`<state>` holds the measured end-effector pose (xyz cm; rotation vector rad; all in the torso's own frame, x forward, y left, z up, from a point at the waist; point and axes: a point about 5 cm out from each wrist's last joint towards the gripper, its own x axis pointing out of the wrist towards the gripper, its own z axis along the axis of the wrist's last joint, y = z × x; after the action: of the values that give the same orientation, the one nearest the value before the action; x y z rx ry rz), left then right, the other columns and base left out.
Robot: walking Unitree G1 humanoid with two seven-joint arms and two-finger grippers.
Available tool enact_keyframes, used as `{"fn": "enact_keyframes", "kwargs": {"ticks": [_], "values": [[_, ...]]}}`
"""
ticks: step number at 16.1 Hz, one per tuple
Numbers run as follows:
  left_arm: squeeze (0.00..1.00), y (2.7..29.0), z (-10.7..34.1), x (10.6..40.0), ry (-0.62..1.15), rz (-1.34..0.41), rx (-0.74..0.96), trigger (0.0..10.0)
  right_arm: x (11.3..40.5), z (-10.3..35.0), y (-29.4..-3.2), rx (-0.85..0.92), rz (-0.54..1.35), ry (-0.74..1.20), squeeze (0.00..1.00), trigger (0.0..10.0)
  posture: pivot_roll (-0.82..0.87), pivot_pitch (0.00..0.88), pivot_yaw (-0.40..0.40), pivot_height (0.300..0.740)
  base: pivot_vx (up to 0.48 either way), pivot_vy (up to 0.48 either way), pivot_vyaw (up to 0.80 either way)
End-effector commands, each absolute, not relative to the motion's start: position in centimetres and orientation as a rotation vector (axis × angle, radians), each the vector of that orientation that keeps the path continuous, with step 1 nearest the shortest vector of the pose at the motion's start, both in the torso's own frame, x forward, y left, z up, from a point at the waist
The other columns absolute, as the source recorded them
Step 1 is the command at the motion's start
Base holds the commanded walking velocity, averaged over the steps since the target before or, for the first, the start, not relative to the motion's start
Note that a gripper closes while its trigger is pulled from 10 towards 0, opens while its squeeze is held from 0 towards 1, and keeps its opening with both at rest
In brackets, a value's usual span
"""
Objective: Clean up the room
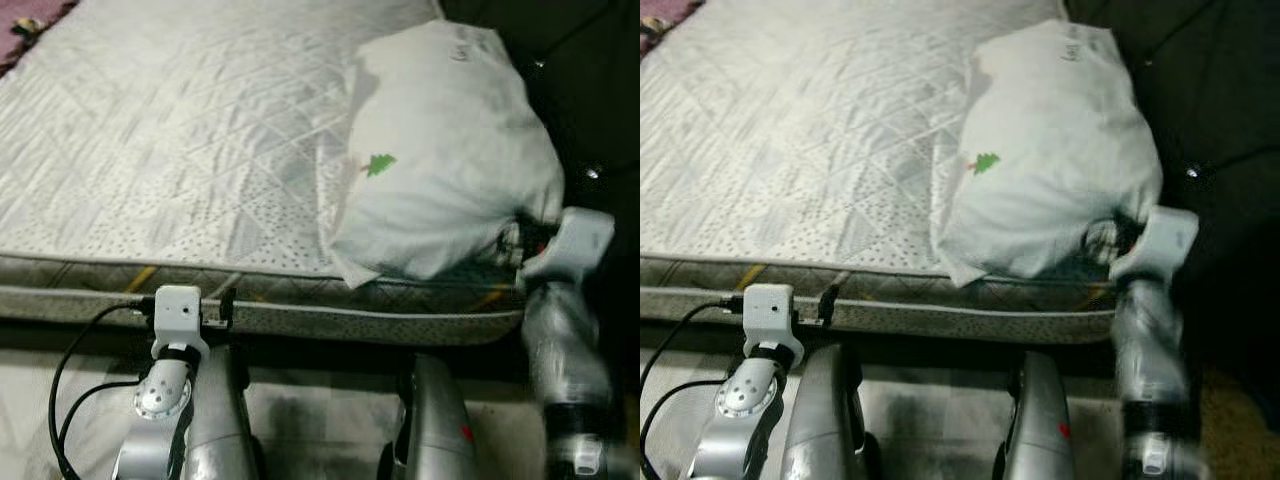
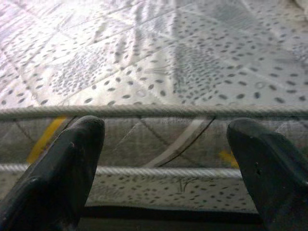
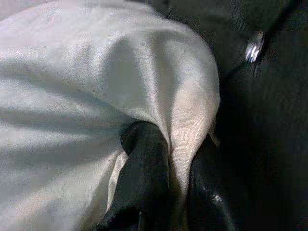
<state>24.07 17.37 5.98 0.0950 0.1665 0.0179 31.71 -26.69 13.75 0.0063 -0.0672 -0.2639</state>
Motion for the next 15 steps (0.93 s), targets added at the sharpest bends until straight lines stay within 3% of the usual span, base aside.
{"fn": "enact_keyframes", "kwargs": {"ticks": [1,4,5,6,7,15], "values": [[0.00,17.8,5.7,24.0,0.176,0.037,0.104,10.0,32.3,15.3,-28.2,-0.006,-0.308,-0.102,0.00,0.0,0.02,0.059,-0.004,0.514,0.000,0.000,0.00],[0.00,18.0,5.7,23.8,0.172,0.057,0.101,10.0,33.6,17.4,-30.4,-0.018,-0.351,-0.133,0.00,0.0,0.04,0.057,-0.016,0.514,0.000,0.000,0.00],[0.00,17.9,5.7,23.7,0.174,0.062,0.099,10.0,33.7,17.1,-30.3,-0.030,-0.340,-0.125,0.00,1.1,0.04,0.059,-0.019,0.514,0.000,0.000,0.00],[0.00,17.8,5.6,23.6,0.176,0.061,0.097,10.0,33.6,16.3,-29.7,-0.026,-0.307,-0.106,0.53,10.0,0.03,0.062,-0.019,0.514,0.000,0.000,0.00],[0.00,17.7,5.6,23.5,0.178,0.059,0.095,10.0,33.1,15.2,-28.8,0.001,-0.269,-0.093,1.00,10.0,0.03,0.067,-0.019,0.514,0.000,0.000,0.00],[0.00,17.3,5.3,23.5,0.192,0.042,0.089,10.0,27.6,10.4,-27.3,-0.099,-0.309,-0.018,1.00,10.0,0.00,0.073,-0.011,0.514,0.000,0.000,0.00]]}}
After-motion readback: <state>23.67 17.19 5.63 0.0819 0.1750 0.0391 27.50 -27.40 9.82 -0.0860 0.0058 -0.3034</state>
